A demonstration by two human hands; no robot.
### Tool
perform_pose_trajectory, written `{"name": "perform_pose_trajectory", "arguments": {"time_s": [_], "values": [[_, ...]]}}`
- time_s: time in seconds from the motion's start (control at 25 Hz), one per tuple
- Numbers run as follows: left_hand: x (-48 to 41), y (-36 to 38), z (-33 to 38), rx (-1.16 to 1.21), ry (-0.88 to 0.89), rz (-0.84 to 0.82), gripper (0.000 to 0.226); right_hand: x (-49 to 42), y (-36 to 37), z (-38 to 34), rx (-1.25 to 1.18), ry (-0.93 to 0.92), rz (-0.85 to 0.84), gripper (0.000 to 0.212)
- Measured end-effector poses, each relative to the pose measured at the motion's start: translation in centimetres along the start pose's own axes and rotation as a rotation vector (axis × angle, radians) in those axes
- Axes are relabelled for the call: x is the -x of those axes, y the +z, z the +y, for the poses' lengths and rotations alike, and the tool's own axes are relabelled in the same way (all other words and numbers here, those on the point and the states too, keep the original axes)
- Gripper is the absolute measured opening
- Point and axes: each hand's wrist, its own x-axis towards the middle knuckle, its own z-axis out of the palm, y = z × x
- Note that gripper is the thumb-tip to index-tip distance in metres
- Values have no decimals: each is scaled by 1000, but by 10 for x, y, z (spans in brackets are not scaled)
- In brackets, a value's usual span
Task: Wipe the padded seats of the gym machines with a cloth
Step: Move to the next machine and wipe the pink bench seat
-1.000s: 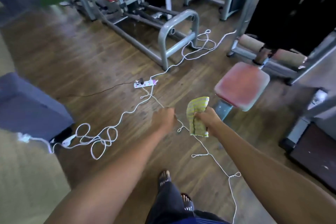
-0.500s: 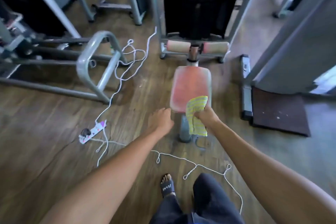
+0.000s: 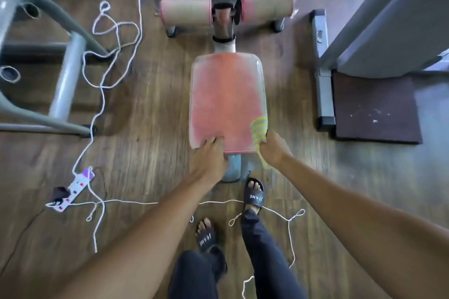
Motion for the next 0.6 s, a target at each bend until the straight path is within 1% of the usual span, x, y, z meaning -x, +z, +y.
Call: {"name": "perform_pose_trajectory", "arguments": {"time_s": [0.08,0.12,0.2,0.24,0.32,0.36,0.44,0.52,0.6], "values": [[-29,28,-14,-10,0,-16,54,-41,12,9,89,-72,11,61],[-43,40,-20,-15,2,-9,54,-59,19,15,155,-142,27,72],[-79,66,-36,-14,-13,37,57,-95,38,27,371,-301,33,90],[-96,76,-43,-9,-28,71,59,-108,48,33,502,-356,34,94],[-130,96,-54,-12,-43,127,60,-134,71,53,705,-448,93,95],[-146,107,-59,-17,-36,148,59,-143,81,63,752,-488,126,90],[-170,120,-66,-18,-19,196,54,-149,96,84,849,-539,100,82],[-189,125,-73,-11,1,248,52,-155,102,100,910,-590,92,75],[-206,127,-81,-21,23,278,51,-163,99,102,930,-645,113,79]]}}
